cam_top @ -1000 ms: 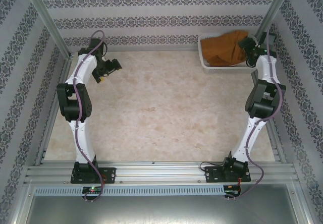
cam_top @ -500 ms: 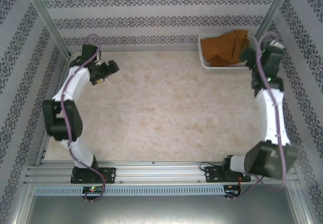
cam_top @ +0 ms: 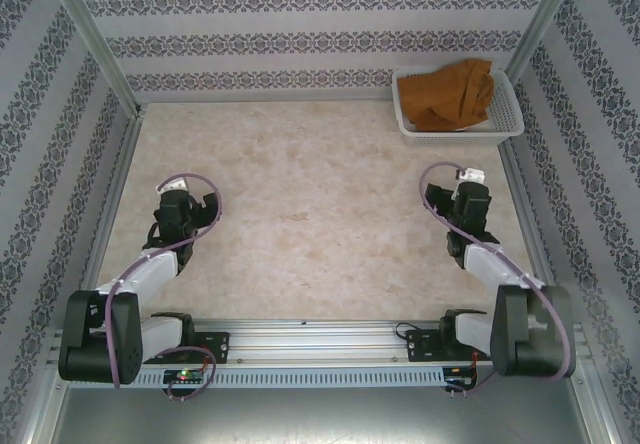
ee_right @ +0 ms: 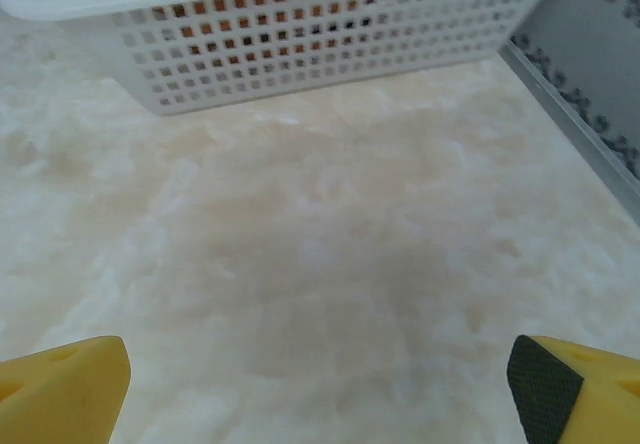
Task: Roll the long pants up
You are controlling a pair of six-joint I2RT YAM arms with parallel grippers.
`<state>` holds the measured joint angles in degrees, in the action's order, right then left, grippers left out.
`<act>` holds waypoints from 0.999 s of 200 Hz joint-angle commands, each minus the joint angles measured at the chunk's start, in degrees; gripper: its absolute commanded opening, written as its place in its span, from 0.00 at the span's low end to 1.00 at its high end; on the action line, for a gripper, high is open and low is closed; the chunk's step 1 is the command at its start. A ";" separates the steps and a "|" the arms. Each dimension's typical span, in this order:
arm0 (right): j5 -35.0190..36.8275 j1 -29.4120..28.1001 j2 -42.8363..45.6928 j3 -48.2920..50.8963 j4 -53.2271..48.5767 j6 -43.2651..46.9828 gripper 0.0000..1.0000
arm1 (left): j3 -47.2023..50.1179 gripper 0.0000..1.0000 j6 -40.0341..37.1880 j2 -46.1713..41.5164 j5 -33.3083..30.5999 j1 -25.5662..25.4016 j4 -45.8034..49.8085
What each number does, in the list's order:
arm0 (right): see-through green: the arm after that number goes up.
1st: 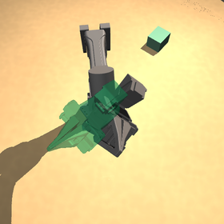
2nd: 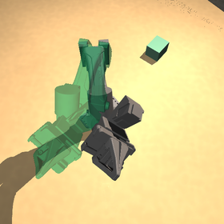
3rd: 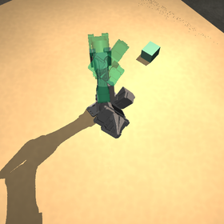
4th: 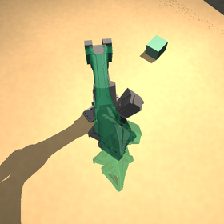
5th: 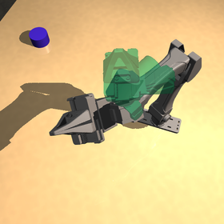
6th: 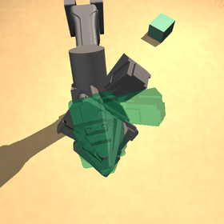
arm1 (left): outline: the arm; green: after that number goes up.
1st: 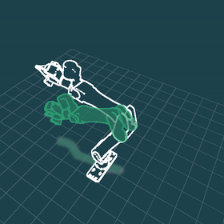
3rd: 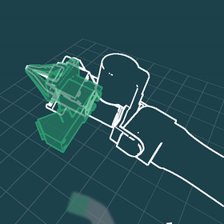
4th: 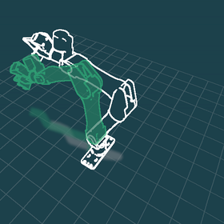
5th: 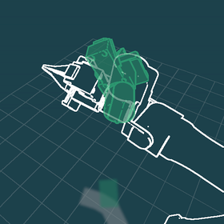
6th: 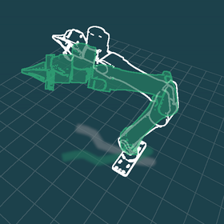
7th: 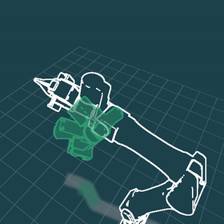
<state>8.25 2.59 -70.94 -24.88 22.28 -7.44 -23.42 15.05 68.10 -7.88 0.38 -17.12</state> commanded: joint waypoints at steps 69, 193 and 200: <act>6.10 -8.60 -12.97 -2.06 17.78 7.93 0.98 | -5.51 1.00 -11.18 19.20 -4.32 -1.33 -19.52; -2.74 -5.67 -15.72 4.71 31.50 7.03 0.98 | 1.05 1.00 -13.47 21.90 3.15 -1.02 -34.22; -3.84 -4.91 -15.94 3.49 30.73 6.45 0.98 | 0.45 1.00 -13.38 21.01 3.23 -1.00 -30.99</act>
<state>7.75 -3.68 -87.15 -19.38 52.86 0.01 -20.14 1.45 89.62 -6.92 -1.76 -47.66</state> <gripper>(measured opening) 0.978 0.998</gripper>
